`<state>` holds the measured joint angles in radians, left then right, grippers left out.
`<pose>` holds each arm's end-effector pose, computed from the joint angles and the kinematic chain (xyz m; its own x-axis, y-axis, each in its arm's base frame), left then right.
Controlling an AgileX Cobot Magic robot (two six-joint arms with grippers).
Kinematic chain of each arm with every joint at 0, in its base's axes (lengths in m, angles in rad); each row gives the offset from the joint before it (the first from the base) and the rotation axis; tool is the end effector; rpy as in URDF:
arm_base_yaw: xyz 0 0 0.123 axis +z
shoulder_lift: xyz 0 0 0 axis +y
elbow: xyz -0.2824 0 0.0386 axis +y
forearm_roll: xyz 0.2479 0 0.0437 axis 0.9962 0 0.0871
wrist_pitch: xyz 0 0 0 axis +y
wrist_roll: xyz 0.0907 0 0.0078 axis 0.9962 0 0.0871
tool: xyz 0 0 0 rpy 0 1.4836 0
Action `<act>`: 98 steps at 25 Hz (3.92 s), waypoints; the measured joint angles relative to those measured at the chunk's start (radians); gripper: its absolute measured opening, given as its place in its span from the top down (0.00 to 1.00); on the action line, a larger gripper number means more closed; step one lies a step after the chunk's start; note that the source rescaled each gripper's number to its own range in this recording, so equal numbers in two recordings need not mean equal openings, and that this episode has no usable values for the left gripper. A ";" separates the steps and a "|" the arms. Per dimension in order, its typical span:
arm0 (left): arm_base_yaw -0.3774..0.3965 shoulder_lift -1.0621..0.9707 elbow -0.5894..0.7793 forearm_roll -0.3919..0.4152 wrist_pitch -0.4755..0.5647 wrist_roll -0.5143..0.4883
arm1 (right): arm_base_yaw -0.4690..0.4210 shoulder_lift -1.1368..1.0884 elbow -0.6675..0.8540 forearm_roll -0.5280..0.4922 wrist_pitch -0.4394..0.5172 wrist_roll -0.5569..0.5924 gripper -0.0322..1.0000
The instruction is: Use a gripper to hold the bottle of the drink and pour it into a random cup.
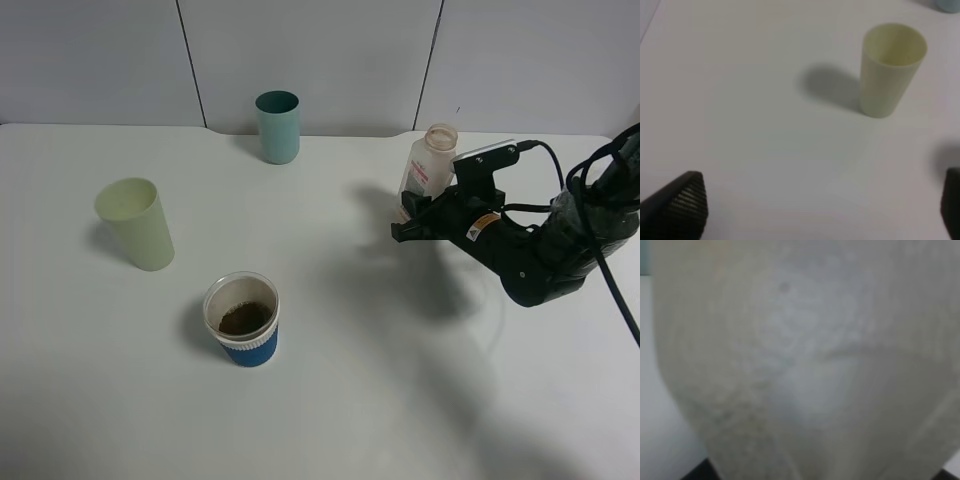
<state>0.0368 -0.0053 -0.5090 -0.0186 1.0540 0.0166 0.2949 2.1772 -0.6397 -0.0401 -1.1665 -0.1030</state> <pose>-0.0064 -0.0017 0.2802 -0.4370 -0.0087 -0.8994 -0.0190 0.9998 -0.0004 0.3166 0.0997 0.0611 -0.2279 -0.1930 -0.9544 -0.3538 0.9296 -0.1035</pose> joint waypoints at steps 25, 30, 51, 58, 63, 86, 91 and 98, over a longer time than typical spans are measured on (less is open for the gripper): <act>0.000 0.000 0.000 0.000 0.000 0.000 | 0.001 -0.052 0.000 -0.007 0.083 0.007 0.26; 0.000 0.000 0.000 0.000 0.000 0.000 | 0.001 -0.143 0.001 -0.035 0.193 0.035 0.26; 0.000 0.000 0.000 0.000 0.000 0.000 | 0.001 -0.838 0.005 -0.018 0.484 0.040 0.26; 0.000 0.000 0.000 0.000 0.000 0.000 | -0.037 -1.095 0.005 -0.017 0.680 -0.130 0.26; 0.000 0.000 0.000 0.000 0.000 0.000 | -0.089 -1.256 0.005 -0.009 0.795 -0.109 0.26; 0.000 0.000 0.000 0.000 0.000 0.000 | -0.239 -1.909 0.005 -0.020 1.515 0.039 0.26; 0.000 0.000 0.000 0.000 0.000 0.000 | -0.239 -1.993 0.005 -0.049 1.769 0.039 0.26; 0.000 0.000 0.000 0.000 0.000 0.000 | -0.239 -2.070 0.004 -0.050 2.098 0.039 0.26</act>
<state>0.0368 -0.0053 -0.5090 -0.0186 1.0540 0.0166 0.0556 0.1076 -0.6354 -0.0904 0.9317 -0.0638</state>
